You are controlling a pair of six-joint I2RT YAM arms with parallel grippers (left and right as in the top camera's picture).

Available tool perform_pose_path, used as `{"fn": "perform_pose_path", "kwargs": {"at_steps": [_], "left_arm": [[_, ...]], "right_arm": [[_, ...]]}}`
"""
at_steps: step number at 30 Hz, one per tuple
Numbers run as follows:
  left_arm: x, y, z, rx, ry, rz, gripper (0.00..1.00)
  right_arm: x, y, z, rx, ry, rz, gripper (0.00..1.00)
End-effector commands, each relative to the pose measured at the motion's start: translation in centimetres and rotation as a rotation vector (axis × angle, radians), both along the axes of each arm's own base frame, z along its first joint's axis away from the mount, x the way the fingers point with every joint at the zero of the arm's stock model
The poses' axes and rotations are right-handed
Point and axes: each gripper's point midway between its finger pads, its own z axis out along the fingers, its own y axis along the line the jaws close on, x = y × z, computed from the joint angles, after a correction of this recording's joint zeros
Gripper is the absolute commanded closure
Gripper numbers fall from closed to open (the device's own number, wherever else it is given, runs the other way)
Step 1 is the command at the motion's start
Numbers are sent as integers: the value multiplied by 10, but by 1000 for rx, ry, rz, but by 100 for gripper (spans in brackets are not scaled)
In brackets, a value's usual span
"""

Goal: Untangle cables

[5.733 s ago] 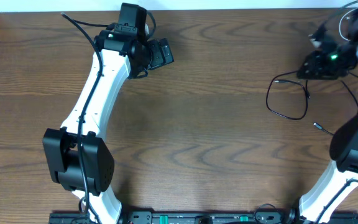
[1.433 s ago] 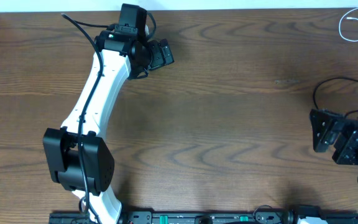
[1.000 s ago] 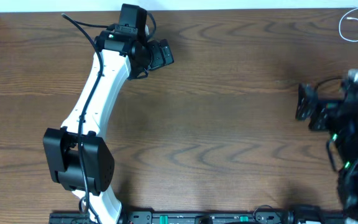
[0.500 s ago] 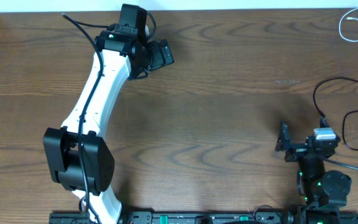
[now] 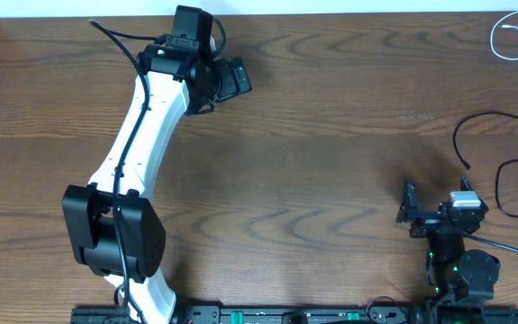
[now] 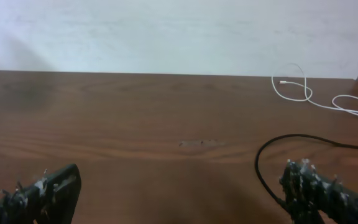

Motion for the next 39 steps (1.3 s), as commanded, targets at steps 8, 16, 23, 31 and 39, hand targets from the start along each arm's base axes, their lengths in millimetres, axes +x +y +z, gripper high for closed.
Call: {"fn": "perform_pose_path", "kwargs": {"at_steps": [8, 16, 23, 31, 39], "left_arm": [[-1, 1, -5, 6, 14, 8, 1], [-1, 1, -5, 6, 14, 9, 1], [0, 3, -5, 7, 13, 11, 1], [-11, 11, 54, 88, -174, -144, 1], [-56, 51, 132, 121, -519, -94, 0]], "right_arm": [[0, -1, 0, -9, -4, -9, 1], [0, -1, 0, -9, -4, -9, 1], [0, -1, 0, -9, -3, -9, 1], [0, -1, 0, -9, -4, -9, 1], [0, -1, 0, -9, -4, -9, 1]]}}
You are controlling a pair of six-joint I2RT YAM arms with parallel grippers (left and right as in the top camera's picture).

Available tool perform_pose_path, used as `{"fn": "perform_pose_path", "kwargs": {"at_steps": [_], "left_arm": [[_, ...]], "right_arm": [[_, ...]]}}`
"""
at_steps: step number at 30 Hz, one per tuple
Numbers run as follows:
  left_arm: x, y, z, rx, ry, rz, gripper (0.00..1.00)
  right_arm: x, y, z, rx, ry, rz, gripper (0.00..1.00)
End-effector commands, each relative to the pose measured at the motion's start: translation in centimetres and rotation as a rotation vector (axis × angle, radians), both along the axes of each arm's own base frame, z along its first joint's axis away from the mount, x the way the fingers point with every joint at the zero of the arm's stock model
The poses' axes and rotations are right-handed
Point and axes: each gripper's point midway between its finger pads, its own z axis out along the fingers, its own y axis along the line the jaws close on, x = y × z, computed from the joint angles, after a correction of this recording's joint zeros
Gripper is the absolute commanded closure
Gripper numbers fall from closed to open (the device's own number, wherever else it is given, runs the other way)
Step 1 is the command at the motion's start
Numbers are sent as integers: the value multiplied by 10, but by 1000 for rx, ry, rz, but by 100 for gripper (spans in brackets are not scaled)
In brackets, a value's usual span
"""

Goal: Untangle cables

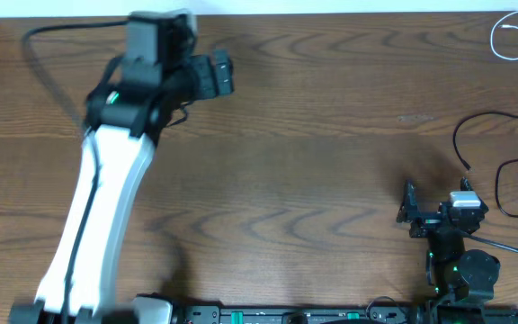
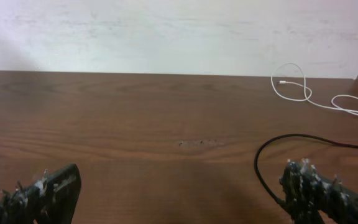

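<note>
A black cable [image 1: 461, 135] curves over the table's right side, and a second black loop [image 1: 502, 193] lies just beyond it. A thin white cable [image 1: 511, 36] is coiled in the far right corner. The right wrist view shows the white cable [image 2: 303, 93] and the black cable [image 2: 272, 149] passing close to my right finger [image 2: 309, 186]. My right gripper [image 2: 179, 193] stands open over bare wood, nothing between its fingers; overhead it sits at the near right [image 1: 434, 200]. My left gripper [image 1: 212, 75] is far off at the back left, holding no cable.
The white left arm [image 1: 97, 180] stretches from the near edge to the far left. The table's far edge meets a pale wall [image 2: 166, 31]. A faint scuff [image 2: 201, 143] marks the wood ahead of the right gripper.
My left arm has swung leftward: its gripper sits a little further left along the far edge and the arm's lower part has shifted left. The right arm and cables are unchanged.
</note>
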Motion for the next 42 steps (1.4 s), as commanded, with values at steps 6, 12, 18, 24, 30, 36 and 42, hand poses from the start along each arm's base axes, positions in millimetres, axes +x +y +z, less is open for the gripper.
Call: {"fn": "perform_pose_path", "kwargs": {"at_steps": [6, 12, 18, 24, 30, 36, 42], "left_arm": [[-84, 64, -2, 34, -243, 117, 1], [-136, 77, -28, 98, -544, 123, 1], [-154, 87, -68, 113, -651, 163, 1], [-158, 91, -122, 140, -653, 176, 1], [-166, 93, -155, 213, -601, 155, 1], [-166, 93, -153, 216, -609, 159, 1], [-166, 93, -157, 216, -591, 157, 0]], "right_arm": [[0, -1, 0, -9, -3, -8, 1], [0, -1, 0, -9, -3, -8, 1], [0, -1, 0, -8, -3, -8, 1], [0, -1, 0, -9, -3, -8, 1], [0, -1, 0, -9, -3, -8, 1], [0, -1, 0, -8, -3, -8, 1], [0, -1, 0, -8, -3, -8, 1]]}}
